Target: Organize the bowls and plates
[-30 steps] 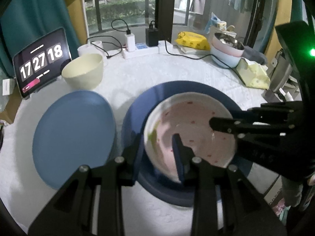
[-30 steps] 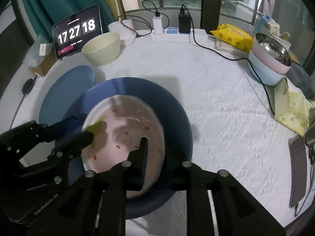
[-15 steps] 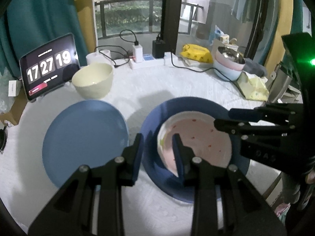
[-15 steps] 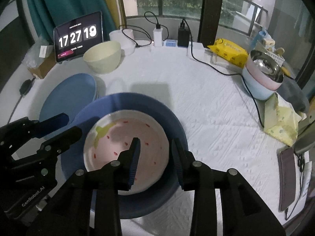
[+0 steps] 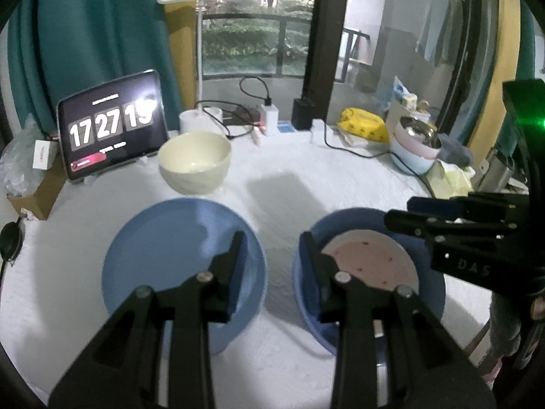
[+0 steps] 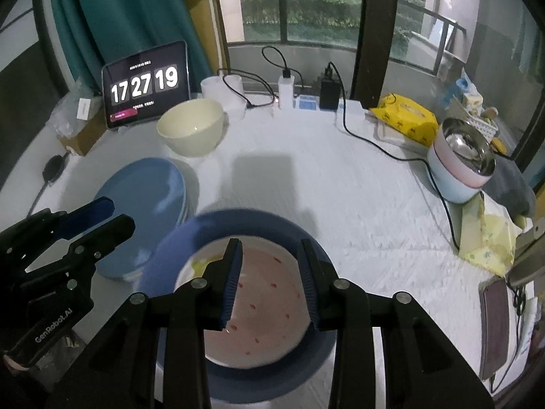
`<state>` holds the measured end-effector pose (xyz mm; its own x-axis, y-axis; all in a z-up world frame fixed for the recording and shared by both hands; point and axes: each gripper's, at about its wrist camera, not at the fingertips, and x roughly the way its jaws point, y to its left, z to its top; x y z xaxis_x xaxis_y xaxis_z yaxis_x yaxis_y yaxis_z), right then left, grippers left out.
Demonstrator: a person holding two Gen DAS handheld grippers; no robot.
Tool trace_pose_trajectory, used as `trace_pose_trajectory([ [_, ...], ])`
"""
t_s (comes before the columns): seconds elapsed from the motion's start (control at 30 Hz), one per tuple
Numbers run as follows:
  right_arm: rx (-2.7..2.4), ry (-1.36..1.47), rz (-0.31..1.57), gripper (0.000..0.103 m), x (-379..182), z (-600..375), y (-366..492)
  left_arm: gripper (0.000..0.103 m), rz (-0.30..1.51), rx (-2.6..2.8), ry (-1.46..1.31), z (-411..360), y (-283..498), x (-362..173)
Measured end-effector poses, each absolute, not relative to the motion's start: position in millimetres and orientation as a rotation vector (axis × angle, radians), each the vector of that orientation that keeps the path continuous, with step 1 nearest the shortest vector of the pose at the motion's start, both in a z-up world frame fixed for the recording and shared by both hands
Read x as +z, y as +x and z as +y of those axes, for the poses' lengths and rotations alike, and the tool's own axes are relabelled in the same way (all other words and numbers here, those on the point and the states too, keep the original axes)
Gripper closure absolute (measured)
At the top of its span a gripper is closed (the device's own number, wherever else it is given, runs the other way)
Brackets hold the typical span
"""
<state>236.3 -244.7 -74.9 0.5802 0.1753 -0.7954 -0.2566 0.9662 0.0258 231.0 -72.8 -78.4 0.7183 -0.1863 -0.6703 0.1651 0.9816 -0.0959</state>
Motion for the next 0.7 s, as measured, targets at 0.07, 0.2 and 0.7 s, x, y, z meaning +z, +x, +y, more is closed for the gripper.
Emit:
trace_pose_trajectory([
  [0.07, 0.253, -0.096, 0.915, 0.067, -73, -241, 239, 0.059, 0.738, -0.192, -0.045, -66, 233, -77],
  [0.2, 0.258, -0.105, 0.917, 0.067, -73, -233, 246, 0.056, 0.725, -0.190, -0.078, -55, 237, -75],
  [0.7, 0.282, -0.153, 0.854, 0.057, -65, -199, 274, 0.056, 0.698, -0.137, -0.087, -14, 262, -71],
])
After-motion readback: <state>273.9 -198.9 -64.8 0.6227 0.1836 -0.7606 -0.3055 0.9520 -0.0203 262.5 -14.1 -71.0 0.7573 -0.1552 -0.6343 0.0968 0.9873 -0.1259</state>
